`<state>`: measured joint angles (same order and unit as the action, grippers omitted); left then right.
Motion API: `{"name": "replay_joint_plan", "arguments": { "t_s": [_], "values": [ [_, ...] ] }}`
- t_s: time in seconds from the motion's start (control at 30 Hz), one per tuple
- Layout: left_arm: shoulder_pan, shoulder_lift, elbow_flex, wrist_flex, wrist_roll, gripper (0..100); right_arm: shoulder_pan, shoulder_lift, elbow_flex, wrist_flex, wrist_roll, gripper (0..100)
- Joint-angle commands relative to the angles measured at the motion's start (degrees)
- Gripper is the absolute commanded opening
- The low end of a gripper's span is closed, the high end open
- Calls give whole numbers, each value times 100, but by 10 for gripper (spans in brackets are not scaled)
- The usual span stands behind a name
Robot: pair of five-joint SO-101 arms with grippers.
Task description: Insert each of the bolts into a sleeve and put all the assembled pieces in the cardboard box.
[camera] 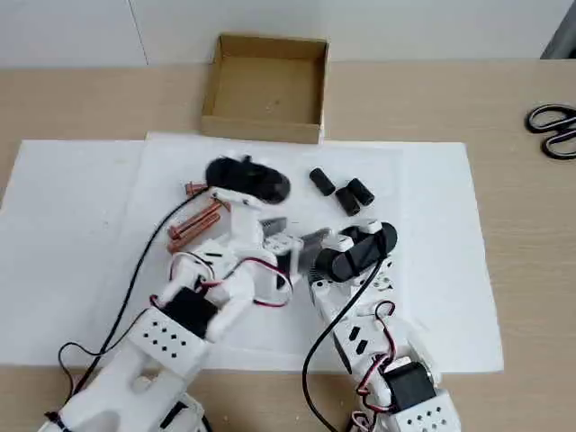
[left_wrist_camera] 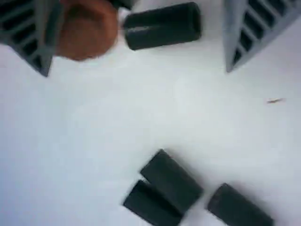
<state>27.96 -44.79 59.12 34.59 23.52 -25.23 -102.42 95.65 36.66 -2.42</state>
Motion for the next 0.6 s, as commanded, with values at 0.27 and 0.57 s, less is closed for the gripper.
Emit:
{"name": "replay_joint_plan", "arguments": {
  "t_s": [0.27,0.57],
  "values": [
    [-1785,-79,-1156,1319,-1204,229,13,-110,-79,-84,-18,13],
    [-3982,-70,-1262,2347,-2356,228,760,620,-1881,866,-9,13]
  ]
}}
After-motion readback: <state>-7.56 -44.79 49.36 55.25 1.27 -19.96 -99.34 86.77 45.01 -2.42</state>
